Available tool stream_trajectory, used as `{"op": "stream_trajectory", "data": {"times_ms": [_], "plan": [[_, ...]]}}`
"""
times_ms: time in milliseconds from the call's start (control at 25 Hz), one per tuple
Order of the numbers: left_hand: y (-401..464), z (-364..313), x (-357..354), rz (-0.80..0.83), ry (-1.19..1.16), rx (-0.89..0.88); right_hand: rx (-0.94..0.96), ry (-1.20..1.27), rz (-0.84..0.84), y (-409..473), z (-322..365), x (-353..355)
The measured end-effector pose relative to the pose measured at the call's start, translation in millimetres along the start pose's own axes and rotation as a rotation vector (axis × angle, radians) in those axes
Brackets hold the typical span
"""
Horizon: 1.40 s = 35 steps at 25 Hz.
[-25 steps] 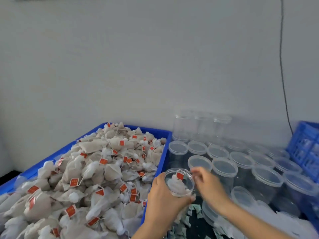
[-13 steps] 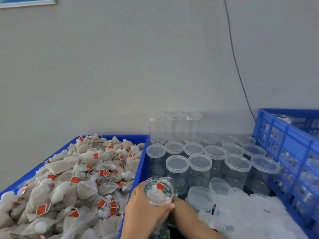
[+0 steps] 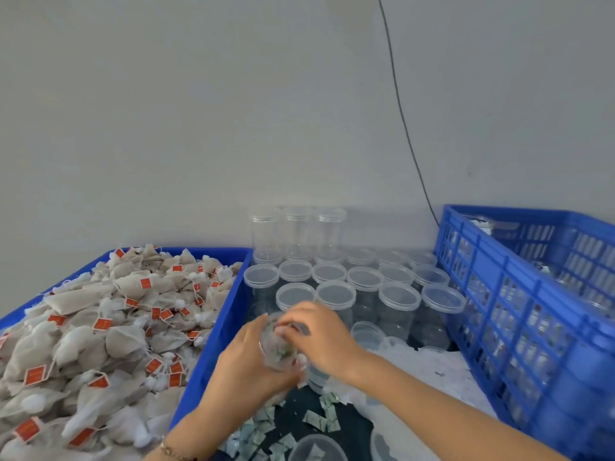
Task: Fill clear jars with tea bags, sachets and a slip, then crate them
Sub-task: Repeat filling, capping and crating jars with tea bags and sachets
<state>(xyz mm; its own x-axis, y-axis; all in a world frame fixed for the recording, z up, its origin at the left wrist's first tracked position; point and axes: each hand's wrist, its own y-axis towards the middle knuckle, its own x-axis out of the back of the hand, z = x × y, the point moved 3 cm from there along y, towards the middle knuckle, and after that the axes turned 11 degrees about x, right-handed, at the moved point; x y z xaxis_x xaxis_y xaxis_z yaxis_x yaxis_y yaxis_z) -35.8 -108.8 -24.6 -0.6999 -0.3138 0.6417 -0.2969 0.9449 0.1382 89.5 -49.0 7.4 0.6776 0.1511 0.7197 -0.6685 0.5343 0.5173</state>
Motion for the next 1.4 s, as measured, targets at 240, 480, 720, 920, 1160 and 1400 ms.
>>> {"op": "stream_trajectory", "data": {"times_ms": [240,480,720,920,1160,1400], "plan": [[-25,-57,-6,-0.038,-0.172,-0.008,-0.218,-0.055,-0.209,-50,-42,100],[-36,-76,-71,0.049,-0.224,0.069,-0.751,-0.328,0.169,-160,-145,107],[-42,-93,-121,0.085,-0.388,0.095,-0.646,-0.404,0.541,-224,-157,62],[-45,-98,-138,0.150,-0.369,0.091,-0.545,-0.504,0.327,-228,-150,70],[-41,-96,-135,0.166,-0.363,0.104,-0.768,-0.313,0.364,-236,-141,77],[-60,-80,-131,0.141,-0.327,0.094,-0.688,-0.028,-0.404,-208,-91,123]]}}
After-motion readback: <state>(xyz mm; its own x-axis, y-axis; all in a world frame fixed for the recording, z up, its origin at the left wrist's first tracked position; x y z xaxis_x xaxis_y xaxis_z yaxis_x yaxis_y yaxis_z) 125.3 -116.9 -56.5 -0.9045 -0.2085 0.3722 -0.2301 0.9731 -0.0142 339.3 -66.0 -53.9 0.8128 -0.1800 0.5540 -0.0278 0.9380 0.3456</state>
